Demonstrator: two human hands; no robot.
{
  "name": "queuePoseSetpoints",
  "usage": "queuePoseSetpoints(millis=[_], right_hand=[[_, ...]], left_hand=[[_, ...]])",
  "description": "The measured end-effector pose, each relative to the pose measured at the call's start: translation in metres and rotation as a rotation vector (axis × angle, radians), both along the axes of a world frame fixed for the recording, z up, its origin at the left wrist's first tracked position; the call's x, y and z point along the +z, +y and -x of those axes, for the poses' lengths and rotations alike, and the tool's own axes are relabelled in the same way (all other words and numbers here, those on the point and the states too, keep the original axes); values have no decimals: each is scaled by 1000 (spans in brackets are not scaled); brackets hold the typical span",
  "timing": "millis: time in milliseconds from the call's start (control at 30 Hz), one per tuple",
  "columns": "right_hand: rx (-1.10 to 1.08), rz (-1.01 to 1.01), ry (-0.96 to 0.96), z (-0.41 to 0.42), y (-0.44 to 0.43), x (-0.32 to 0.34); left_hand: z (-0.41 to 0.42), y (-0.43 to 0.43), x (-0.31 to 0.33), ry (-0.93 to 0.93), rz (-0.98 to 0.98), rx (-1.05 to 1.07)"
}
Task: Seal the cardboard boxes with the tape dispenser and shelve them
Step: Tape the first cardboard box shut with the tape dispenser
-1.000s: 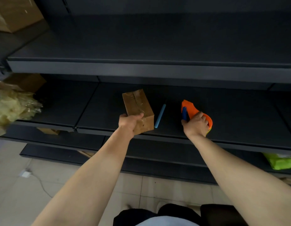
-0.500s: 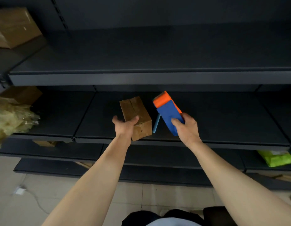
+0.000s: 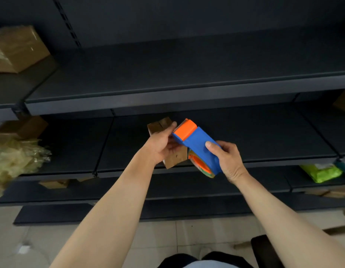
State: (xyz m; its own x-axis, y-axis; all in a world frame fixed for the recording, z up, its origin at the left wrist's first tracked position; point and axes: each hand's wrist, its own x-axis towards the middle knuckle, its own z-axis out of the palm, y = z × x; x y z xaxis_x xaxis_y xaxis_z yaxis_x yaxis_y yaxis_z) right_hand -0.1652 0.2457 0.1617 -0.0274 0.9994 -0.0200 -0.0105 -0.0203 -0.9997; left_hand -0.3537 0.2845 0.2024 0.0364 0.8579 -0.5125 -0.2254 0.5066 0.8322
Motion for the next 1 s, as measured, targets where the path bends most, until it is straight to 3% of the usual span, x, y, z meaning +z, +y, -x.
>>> queuePoseSetpoints(millis=[200,433,667,867,1000], right_hand=[[-7,10,5,6,-9,6],[27,9,-115,4,-20,14],[36,193,-112,-15,-45,-3],[145,355,-213,-8,-48,-4],[240,458,-276,-7,-45,-1]], left_hand=[[11,12,6,42,-48,-127],[18,40,-9,225,-28,50],[23,60,-18,387,-76,34],[31,72,-22,600,-187,-187],[44,76,-31,665,-253,-117]])
